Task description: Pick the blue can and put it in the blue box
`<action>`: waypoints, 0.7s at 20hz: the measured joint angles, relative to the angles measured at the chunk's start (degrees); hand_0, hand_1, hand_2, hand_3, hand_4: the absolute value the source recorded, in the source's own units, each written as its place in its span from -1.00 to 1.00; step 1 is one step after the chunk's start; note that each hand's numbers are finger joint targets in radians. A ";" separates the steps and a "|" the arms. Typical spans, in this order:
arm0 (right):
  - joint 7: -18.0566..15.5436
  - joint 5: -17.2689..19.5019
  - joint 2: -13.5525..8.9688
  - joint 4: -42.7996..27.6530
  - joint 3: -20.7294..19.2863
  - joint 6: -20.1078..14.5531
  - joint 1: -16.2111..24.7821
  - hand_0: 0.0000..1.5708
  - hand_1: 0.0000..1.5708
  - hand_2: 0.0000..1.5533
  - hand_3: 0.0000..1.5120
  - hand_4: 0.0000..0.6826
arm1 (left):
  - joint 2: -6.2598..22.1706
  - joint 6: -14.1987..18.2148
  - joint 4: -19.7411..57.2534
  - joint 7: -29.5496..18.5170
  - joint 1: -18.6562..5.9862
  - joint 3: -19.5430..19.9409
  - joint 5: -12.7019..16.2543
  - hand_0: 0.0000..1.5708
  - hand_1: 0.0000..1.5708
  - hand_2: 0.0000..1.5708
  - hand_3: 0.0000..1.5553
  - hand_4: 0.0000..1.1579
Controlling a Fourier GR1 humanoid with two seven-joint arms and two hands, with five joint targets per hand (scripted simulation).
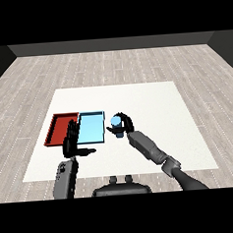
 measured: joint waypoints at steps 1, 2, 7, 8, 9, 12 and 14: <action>-0.12 0.39 0.02 0.12 -0.23 0.16 -0.53 0.91 0.91 0.88 0.86 0.90 | -0.32 0.60 0.59 0.83 -1.09 -0.64 -0.27 -1.00 -1.00 -1.00 -1.00 -1.00; 0.11 1.00 -0.20 -1.05 -0.45 -0.19 -0.52 0.90 0.90 0.87 0.86 0.90 | -0.59 1.31 1.64 0.33 -1.27 -1.91 -0.53 -1.00 -1.00 -1.00 -1.00 -1.00; -0.43 4.05 -0.74 -4.39 -1.81 0.47 -1.97 0.83 0.83 0.86 0.88 0.95 | -0.94 0.89 4.17 1.01 -1.96 -4.53 0.04 -1.00 -1.00 -1.00 -1.00 -1.00; 0.02 4.68 -0.92 -5.94 -1.99 -0.06 -2.14 0.82 0.82 0.87 0.88 0.94 | -1.05 0.91 4.35 1.43 -2.18 -5.02 0.28 -1.00 -1.00 -1.00 -1.00 -1.00; 0.47 5.39 -1.26 -7.36 -2.16 -0.14 -1.79 0.82 0.82 0.87 0.88 0.94 | -1.17 1.08 5.71 1.30 -3.23 -5.41 0.24 -1.00 -1.00 -1.00 -1.00 -1.00; 2.41 7.47 -3.76 -13.32 -2.49 0.22 1.22 0.82 0.82 0.87 0.88 0.94 | -1.38 2.49 7.32 2.90 -5.15 -7.04 -0.09 -1.00 -1.00 -1.00 -1.00 -1.00; 4.07 8.69 -6.03 -17.91 -2.99 0.76 3.77 0.82 0.82 0.87 0.88 0.94 | -1.45 3.17 8.03 3.55 -6.01 -7.69 -0.19 -1.00 -1.00 -1.00 -1.00 -1.00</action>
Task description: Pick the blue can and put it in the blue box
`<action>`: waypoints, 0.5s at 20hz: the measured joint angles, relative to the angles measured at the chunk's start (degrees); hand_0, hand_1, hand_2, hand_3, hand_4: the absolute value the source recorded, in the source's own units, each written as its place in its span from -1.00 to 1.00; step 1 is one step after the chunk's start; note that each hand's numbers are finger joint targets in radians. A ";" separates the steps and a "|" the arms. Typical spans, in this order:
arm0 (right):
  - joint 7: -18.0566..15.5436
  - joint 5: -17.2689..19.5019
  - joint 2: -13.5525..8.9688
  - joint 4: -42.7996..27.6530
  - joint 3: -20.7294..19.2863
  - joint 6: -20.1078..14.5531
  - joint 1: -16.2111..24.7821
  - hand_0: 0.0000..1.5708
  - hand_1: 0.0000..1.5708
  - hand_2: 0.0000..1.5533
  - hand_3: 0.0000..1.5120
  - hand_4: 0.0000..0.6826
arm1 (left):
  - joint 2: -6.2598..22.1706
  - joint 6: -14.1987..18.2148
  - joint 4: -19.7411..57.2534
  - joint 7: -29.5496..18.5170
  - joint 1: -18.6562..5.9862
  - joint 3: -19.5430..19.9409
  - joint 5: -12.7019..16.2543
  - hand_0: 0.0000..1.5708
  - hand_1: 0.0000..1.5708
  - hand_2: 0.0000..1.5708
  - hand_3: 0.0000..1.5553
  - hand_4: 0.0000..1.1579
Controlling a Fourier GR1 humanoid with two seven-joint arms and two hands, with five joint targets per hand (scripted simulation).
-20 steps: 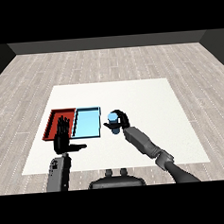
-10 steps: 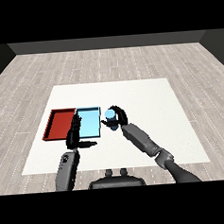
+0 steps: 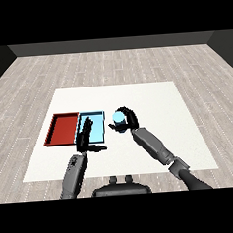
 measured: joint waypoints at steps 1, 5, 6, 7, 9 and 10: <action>1.38 0.33 -1.45 -2.20 -0.51 0.30 0.81 0.82 0.82 0.87 0.88 0.93 | -0.03 0.30 0.28 0.22 -0.33 -0.28 -0.01 -1.00 -1.00 -1.00 -1.00 -1.00; 3.46 3.42 -3.49 -9.24 -1.46 1.48 5.59 0.81 0.81 0.84 0.86 0.91 | -0.06 0.48 2.56 -0.60 -1.27 -1.44 0.47 -1.00 -1.00 -1.00 -1.00 -1.00; 4.11 4.16 -3.88 -10.50 -2.11 1.96 6.09 0.83 0.83 0.84 0.86 0.92 | -0.07 0.71 2.89 -0.77 -1.64 -2.03 0.69 -1.00 -1.00 -1.00 -1.00 -1.00; 4.69 5.03 -3.88 -11.58 -2.49 2.24 6.93 0.83 0.83 0.85 0.86 0.94 | -0.08 1.46 2.39 -0.07 -1.99 -2.93 0.90 -1.00 -1.00 -1.00 -1.00 -1.00; 5.70 6.85 -3.27 -12.88 -3.18 2.32 7.68 0.81 0.81 0.85 0.86 0.95 | -0.10 3.61 3.22 0.26 -3.67 -4.63 0.80 -1.00 -1.00 -1.00 -1.00 -1.00; 6.35 7.85 -2.87 -14.36 -2.97 1.87 8.67 0.82 0.82 0.86 0.86 0.96 | -0.10 4.98 3.51 0.30 -4.28 -5.81 0.91 -1.00 -1.00 -1.00 -1.00 -1.00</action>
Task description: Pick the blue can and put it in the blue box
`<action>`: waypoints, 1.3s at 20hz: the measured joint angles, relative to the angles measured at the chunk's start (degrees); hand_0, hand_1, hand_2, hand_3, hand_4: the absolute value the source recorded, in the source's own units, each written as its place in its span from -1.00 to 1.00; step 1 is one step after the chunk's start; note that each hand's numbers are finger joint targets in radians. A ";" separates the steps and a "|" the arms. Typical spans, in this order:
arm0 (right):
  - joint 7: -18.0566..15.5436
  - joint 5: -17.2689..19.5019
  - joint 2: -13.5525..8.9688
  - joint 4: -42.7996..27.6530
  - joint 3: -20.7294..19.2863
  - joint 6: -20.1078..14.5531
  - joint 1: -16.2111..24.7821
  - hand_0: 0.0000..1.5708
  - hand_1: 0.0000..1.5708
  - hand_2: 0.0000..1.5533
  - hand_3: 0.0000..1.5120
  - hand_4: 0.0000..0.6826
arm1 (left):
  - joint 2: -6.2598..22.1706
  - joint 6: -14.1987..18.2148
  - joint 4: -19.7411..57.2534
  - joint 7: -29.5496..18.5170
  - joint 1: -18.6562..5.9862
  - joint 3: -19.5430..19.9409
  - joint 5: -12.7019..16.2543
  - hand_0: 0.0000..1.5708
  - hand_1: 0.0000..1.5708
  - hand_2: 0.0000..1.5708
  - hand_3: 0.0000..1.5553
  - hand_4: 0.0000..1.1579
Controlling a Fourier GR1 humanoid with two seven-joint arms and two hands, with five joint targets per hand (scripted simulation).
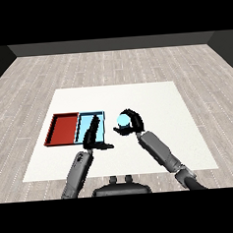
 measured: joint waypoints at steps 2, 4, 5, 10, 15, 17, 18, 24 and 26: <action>0.35 1.46 1.44 0.68 -1.06 0.62 -0.38 0.81 0.81 0.86 0.87 0.94 | -0.01 1.35 2.34 -0.98 -1.47 -1.39 0.51 -1.00 -1.00 -1.00 -1.00 -1.00; 1.24 2.87 1.10 -1.44 -1.93 1.82 1.32 0.80 0.80 0.86 0.87 0.93 | -0.01 2.47 3.66 -0.51 -3.03 -2.43 1.18 -1.00 -1.00 -1.00 -1.00 -1.00; 1.50 3.61 1.43 -1.81 -2.49 2.33 1.72 0.81 0.81 0.86 0.87 0.93 | -0.01 2.10 5.05 -0.52 -4.09 -1.67 1.34 -1.00 -1.00 -1.00 -1.00 -1.00; 2.62 7.09 3.93 -1.84 -5.18 4.36 1.43 0.79 0.79 0.86 0.86 0.95 | -0.02 4.92 7.13 -0.62 -4.48 -5.36 3.13 -1.00 -1.00 -1.00 -1.00 -1.00; 4.29 10.03 5.00 -4.41 -6.56 6.11 2.49 0.78 0.78 0.86 0.86 0.99 | -0.02 9.62 12.65 -1.87 -7.90 -9.78 6.20 -1.00 -1.00 -1.00 -1.00 -1.00; 4.14 11.43 6.19 -4.41 -7.06 6.76 2.93 0.78 0.78 0.86 0.87 1.00 | -0.02 9.03 14.89 -2.45 -9.35 -9.20 6.93 -1.00 -1.00 -1.00 -1.00 -1.00; 4.44 11.85 6.37 -4.46 -7.84 7.58 2.76 0.77 0.77 0.87 0.87 0.99 | -0.02 9.06 15.40 -2.47 -9.68 -9.38 7.08 -1.00 -1.00 -1.00 -1.00 -1.00; 4.63 13.98 8.30 -5.55 -6.92 7.92 3.96 0.77 0.77 0.85 0.85 0.92 | -0.02 10.06 18.16 -2.07 -12.56 -11.12 9.84 -1.00 -1.00 -1.00 -1.00 -1.00; 3.15 13.54 8.55 -3.61 -6.09 7.01 2.84 0.78 0.78 0.84 0.84 0.92 | -0.02 9.20 18.56 -2.51 -12.78 -10.53 9.97 -1.00 -1.00 -1.00 -1.00 -1.00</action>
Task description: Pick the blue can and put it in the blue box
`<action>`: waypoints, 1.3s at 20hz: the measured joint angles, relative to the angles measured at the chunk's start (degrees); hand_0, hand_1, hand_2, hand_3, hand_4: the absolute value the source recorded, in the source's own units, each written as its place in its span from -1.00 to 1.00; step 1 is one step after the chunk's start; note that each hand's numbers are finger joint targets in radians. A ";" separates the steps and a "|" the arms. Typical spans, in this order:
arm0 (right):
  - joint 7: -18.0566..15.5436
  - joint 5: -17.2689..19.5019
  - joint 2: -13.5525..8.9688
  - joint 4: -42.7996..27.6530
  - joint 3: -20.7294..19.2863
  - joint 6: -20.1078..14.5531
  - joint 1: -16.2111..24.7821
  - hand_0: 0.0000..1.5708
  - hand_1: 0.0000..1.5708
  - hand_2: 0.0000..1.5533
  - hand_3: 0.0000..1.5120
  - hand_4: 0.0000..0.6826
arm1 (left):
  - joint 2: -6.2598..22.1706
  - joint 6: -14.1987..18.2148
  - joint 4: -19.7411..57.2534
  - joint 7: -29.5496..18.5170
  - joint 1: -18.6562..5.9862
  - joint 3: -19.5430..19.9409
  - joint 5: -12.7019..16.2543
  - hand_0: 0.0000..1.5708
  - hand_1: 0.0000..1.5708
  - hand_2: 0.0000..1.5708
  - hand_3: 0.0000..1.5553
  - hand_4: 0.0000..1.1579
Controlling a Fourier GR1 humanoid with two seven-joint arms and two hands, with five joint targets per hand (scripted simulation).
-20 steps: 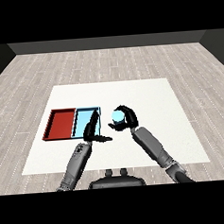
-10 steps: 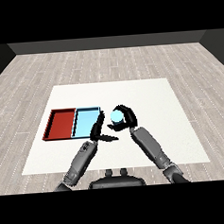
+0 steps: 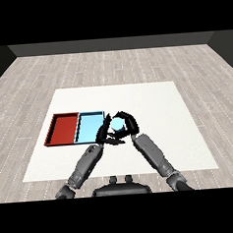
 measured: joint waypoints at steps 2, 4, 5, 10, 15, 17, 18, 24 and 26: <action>0.18 0.52 0.12 -0.70 -0.38 0.67 0.54 0.79 0.79 0.84 0.84 0.89 | 0.00 0.72 -0.31 0.11 -0.20 -1.39 0.81 -1.00 -1.00 -1.00 -1.00 -1.00; -0.03 0.43 0.24 0.22 0.01 0.46 -0.21 0.80 0.80 0.84 0.84 0.91 | 0.00 1.56 0.49 -0.38 -1.03 -2.30 2.05 -1.00 -1.00 -1.00 -1.00 -1.00; 0.36 0.86 0.20 -0.26 -0.51 1.12 0.07 0.81 0.81 0.84 0.84 0.91 | 0.00 1.31 1.67 -1.25 -1.46 -2.33 2.56 -1.00 -1.00 -1.00 -1.00 -1.00; 2.12 0.22 0.35 -2.42 2.65 -0.74 0.47 0.80 0.80 0.86 0.85 0.83 | 0.00 2.68 3.09 -2.67 -2.21 -4.32 3.18 -1.00 -1.00 -1.00 -1.00 -1.00; 2.69 0.26 0.30 -1.51 5.37 -3.06 -1.25 0.68 0.68 0.84 0.85 0.81 | 0.00 2.03 1.29 -2.01 -2.15 -4.21 2.99 -1.00 -1.00 -1.00 -1.00 -0.70; 2.00 -0.54 0.33 -0.87 6.64 -3.47 -1.94 0.63 0.63 0.82 0.85 0.80 | 0.30 3.46 1.61 -2.18 -2.41 -4.55 1.10 -0.66 -0.66 -0.34 -1.00 -0.01; 1.78 -0.55 0.29 -0.69 6.79 -3.28 -2.06 0.78 0.78 0.85 0.84 0.78 | 0.45 4.83 2.37 -1.87 -3.05 -4.81 -0.44 -0.83 -0.83 -0.42 -1.00 0.04; 1.42 -2.53 -0.19 -0.02 9.67 -4.80 -3.56 0.85 0.85 0.89 0.85 0.75 | 1.94 11.04 1.84 2.05 -3.76 -6.11 -7.05 -0.42 -0.42 -0.23 -1.00 -0.67; 1.84 -2.84 -0.67 0.17 10.98 -5.98 -4.41 0.86 0.86 0.88 0.84 0.74 | 3.11 12.94 2.60 3.17 -4.85 -7.22 -10.40 -1.00 -1.00 -0.81 -1.00 -0.46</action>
